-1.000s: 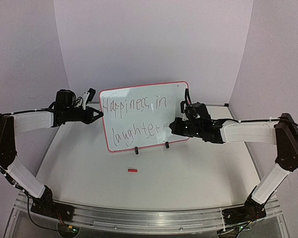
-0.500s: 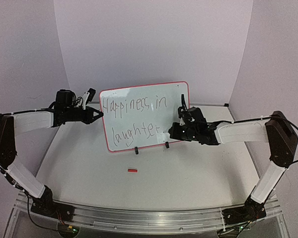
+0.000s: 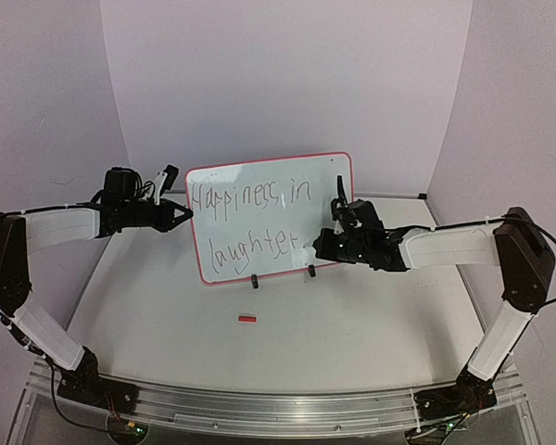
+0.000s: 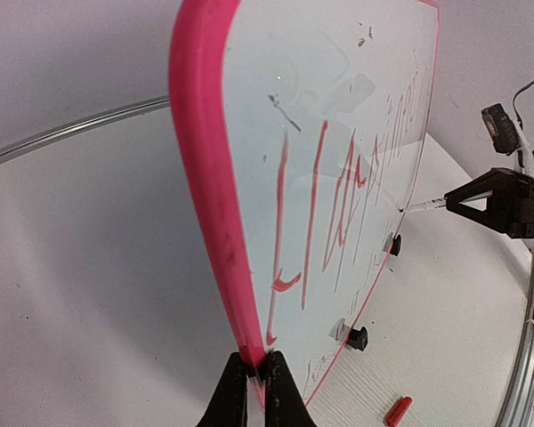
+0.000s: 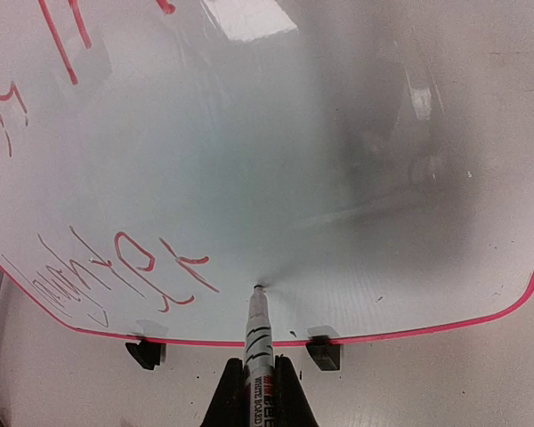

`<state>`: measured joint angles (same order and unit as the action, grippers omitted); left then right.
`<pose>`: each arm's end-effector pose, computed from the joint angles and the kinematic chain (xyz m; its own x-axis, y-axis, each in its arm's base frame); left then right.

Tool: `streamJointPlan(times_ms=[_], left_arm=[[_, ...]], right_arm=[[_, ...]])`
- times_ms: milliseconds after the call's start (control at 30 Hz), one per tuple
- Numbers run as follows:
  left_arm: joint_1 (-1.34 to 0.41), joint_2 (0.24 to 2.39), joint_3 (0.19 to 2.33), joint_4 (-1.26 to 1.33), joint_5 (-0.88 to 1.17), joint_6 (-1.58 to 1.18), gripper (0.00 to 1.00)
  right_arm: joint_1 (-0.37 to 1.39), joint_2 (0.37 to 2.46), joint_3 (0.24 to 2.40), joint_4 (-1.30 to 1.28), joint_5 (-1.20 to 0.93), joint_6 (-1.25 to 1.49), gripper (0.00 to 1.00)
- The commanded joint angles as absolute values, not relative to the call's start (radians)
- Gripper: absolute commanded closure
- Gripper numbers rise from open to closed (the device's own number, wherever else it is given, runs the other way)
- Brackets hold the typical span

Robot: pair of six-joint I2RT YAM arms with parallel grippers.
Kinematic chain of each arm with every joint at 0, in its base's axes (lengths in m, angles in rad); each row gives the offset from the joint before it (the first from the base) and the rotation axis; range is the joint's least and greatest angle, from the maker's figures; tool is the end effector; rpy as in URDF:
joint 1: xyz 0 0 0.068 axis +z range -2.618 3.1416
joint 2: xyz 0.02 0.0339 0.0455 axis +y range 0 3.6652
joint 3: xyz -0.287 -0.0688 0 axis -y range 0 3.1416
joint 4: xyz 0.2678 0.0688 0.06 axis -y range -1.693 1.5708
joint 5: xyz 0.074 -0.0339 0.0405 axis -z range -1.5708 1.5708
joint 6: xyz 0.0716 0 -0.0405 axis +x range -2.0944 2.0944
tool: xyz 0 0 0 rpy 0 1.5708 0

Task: Write a sentence on the whiteboard
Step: Write a sentence on the whiteboard, then place the whiteboard at the center of the board.

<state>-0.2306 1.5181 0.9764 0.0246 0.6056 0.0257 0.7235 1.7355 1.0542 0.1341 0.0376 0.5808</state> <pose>0.3614 -0.1267 0.2478 -0.4639 0.1306 -0.8762 0.6818 0.6842 -0.2590 0.3294 0.2874 0.1988 -0.6758 0.1346 -0.7247 -0.3190 0.8329 0.4522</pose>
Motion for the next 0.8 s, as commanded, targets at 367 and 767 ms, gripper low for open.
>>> streamJointPlan(times_ms=[367,767], left_arm=[[-0.231,1.49,0.985,0.023,0.56,0.067,0.82],[-0.231,1.306,0.806,0.123,0.418,-0.014,0.27]], right_arm=[[0.721,1.587,0.955,0.29,-0.151,0.475,1.0],[0.668,1.437,0.857,0.265,-0.227,0.476,1.0]])
